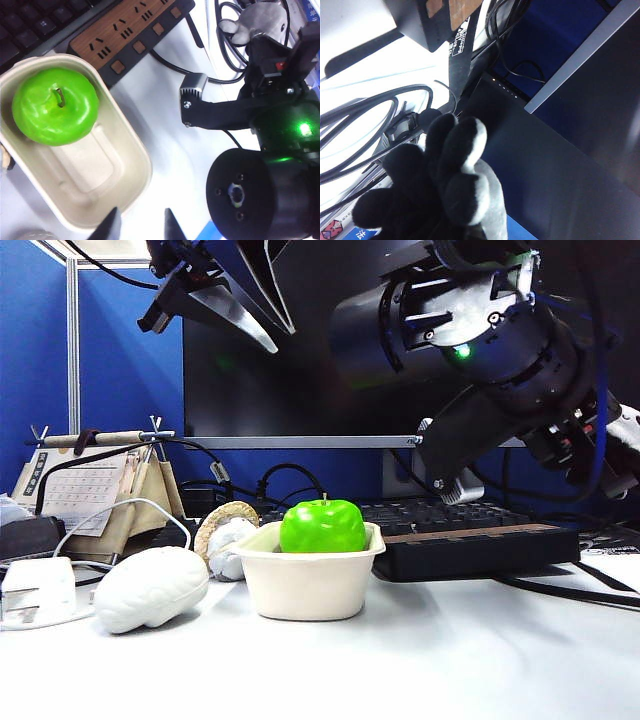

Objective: Place the tilting octopus upright.

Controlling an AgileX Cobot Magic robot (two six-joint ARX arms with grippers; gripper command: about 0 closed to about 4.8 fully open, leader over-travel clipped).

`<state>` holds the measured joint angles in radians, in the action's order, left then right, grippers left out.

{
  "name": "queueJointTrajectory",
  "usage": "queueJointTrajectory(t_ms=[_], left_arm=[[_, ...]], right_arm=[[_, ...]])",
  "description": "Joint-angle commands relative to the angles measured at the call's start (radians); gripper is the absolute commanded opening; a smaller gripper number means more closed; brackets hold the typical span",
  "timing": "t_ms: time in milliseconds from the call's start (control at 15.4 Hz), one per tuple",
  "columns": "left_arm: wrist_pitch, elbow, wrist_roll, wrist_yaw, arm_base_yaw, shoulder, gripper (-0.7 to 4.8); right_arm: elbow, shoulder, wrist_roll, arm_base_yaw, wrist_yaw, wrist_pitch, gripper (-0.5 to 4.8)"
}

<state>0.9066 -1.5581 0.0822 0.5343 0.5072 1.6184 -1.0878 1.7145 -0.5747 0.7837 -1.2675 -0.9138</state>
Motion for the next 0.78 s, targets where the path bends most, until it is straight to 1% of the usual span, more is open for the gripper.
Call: queueJointTrajectory(t_ms=[65, 130, 391, 651, 716, 782], left_arm=[[-0.002, -0.003, -0.004, 0.004, 0.0, -0.003, 1.21], [-0.002, -0.003, -0.004, 0.004, 0.0, -0.003, 1.21], [-0.003, -0.003, -0.004, 0.004, 0.0, -0.003, 1.21], [-0.002, -0.003, -0.004, 0.004, 0.0, -0.003, 1.21], [-0.002, -0.002, -0.004, 0.004, 0.0, -0.003, 1.21], [-0.002, -0.002, -0.004, 0.004, 0.0, -0.003, 1.21]], right_arm=[[-0.001, -0.004, -0.002, 0.002, 0.032, 0.001, -0.06], [-0.001, -0.004, 0.008, 0.002, 0.082, -0.006, -0.06], [-0.001, -0.004, 0.021, 0.002, 0.121, 0.002, -0.06], [-0.001, -0.004, 0.025, -0.001, 0.135, 0.005, -0.06], [-0.001, -0.004, 0.032, 0.0, 0.184, 0.006, -0.06], [-0.001, -0.004, 0.047, 0.003, 0.202, 0.014, -0.06]])
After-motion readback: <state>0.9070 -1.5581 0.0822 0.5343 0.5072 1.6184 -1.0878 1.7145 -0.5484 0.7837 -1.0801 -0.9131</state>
